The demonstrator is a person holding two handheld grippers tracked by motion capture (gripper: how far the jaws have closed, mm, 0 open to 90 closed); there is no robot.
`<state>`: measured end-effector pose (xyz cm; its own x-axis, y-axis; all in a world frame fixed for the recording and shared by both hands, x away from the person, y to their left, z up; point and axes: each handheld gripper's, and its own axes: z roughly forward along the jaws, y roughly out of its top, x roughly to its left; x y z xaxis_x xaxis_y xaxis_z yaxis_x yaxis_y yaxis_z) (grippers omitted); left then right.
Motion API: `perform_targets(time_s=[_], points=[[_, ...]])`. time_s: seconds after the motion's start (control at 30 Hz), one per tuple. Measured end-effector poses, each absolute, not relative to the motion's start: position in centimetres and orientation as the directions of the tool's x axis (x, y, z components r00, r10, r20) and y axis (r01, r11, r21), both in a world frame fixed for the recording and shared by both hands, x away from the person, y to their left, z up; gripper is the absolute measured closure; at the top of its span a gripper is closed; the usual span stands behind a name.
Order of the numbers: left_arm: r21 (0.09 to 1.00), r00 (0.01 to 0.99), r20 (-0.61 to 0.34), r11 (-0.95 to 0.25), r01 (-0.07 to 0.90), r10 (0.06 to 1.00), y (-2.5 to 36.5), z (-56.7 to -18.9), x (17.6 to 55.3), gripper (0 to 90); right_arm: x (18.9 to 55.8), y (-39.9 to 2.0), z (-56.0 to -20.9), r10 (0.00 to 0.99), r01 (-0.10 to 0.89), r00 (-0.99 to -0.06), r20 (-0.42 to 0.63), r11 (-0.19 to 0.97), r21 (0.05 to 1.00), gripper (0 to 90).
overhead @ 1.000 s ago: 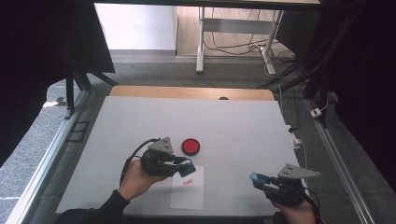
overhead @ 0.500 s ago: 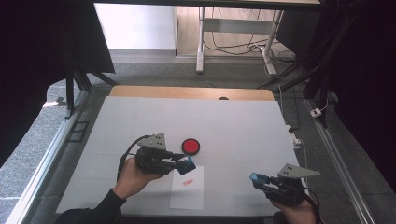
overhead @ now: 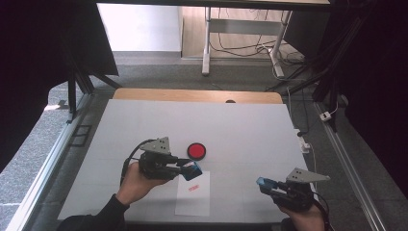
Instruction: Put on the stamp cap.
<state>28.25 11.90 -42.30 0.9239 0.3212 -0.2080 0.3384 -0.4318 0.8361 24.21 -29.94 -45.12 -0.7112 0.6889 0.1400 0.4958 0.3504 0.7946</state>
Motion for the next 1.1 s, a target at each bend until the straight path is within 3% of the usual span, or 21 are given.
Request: perform_targets(time_s=[1.1], points=[[0.859, 0.955, -0.168, -0.439, 0.263, 0.243, 12.0, -41.8, 27.9, 70.0, 25.2, -23.0, -44.5, 0.421, 0.351, -0.894, 0.153, 0.444, 0.824, 68.4]])
